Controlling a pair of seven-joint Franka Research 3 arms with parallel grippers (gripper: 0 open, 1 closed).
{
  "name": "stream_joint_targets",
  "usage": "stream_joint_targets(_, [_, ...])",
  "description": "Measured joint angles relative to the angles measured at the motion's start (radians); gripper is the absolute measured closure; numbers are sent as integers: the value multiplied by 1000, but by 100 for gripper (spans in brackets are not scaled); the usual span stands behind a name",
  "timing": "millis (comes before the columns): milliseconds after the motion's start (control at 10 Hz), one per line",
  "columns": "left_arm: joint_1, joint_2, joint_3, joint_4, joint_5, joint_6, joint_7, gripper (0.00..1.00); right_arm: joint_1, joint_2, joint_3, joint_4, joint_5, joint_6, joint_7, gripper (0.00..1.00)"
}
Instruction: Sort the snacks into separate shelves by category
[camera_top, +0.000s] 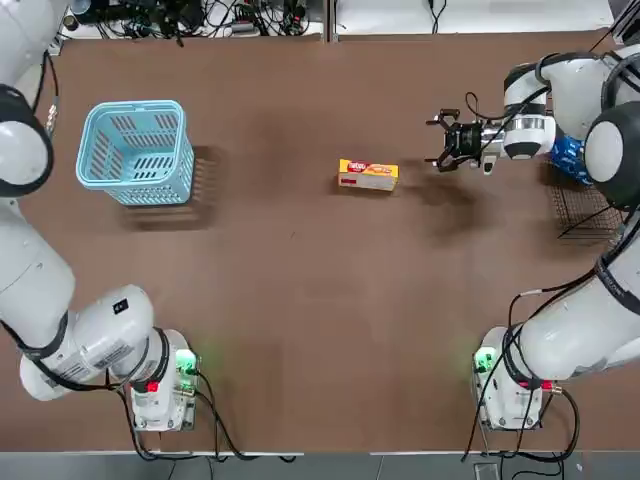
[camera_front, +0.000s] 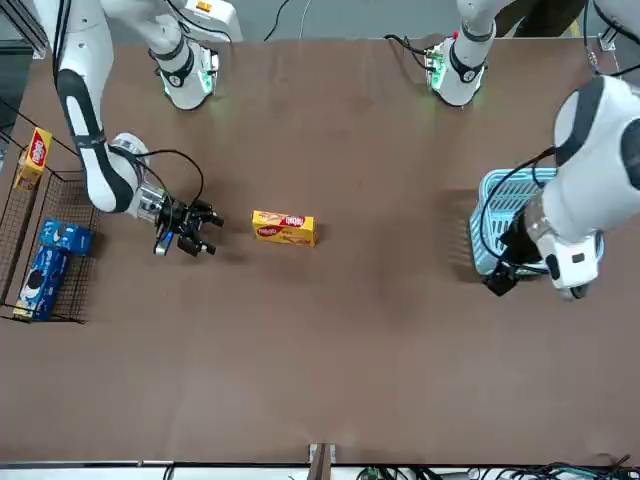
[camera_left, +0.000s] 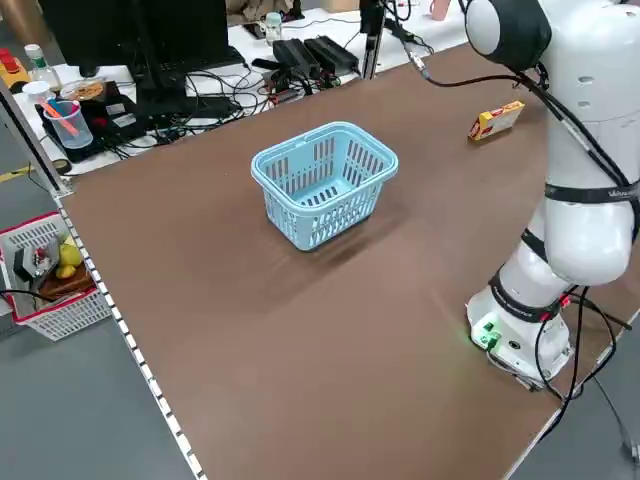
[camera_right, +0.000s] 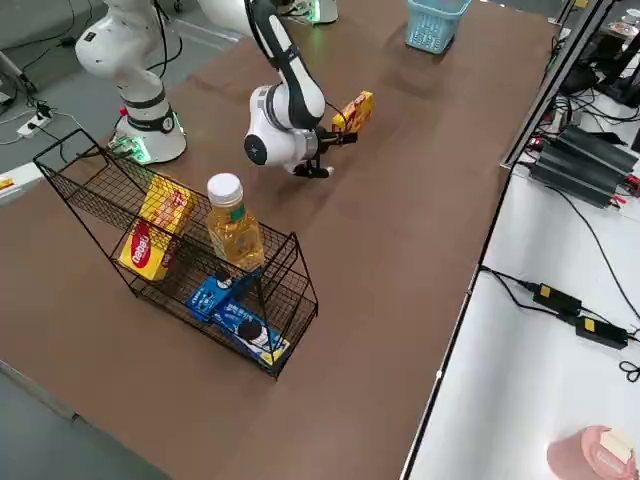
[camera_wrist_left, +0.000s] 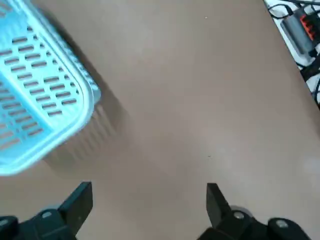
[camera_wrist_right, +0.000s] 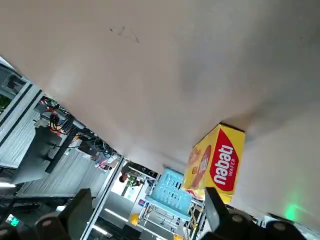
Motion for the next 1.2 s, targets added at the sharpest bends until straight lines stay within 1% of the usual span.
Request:
stream_joint_targets(100, [34,0,-25,-5,0,-19,85,0,0,4,8,-1,13,-28,1,0])
stream_joint_targets(200, [39,-4,-28,-5,0,-32,159,0,-1,7,19,-2,25,-70,32,0])
stream_joint_targets(300, [32,-13,-13,-5,-4,-36,232,0,-1,10,31,-4,37,-128,73,0])
stream_joint_targets(400, [7,-38,47,-5,-47,-37,313,0,-2,13,37,-5,44,-184,102,0])
stream_joint_targets(500, [-55,-81,164,-4,-127,-42,419,0,-5,16,38,-5,49,-212,120,0])
stream_joint_targets(600, [-139,-125,301,-4,-190,-62,523,0,-12,18,38,-8,50,-220,128,0])
stream_joint_targets(700, [-215,-161,418,-4,-229,-93,622,0,-20,20,38,-15,50,-222,129,0])
stream_joint_targets(800, [-274,-187,502,-3,-264,-110,714,0,-27,22,38,-25,50,-222,129,0])
stream_joint_targets(900, [-324,-212,566,-3,-288,-116,820,0,-31,23,38,-33,50,-207,129,0])
stream_joint_targets(1000, [-376,-237,626,-3,-296,-121,926,0,-33,23,38,-38,50,-152,129,0])
stream_joint_targets(1100, [-419,-261,673,-3,-298,-128,1016,0,-33,24,38,-39,50,-91,129,0])
stream_joint_targets(1200, [-445,-282,697,-3,-299,-133,1081,0,-33,24,39,-39,51,-67,122,0])
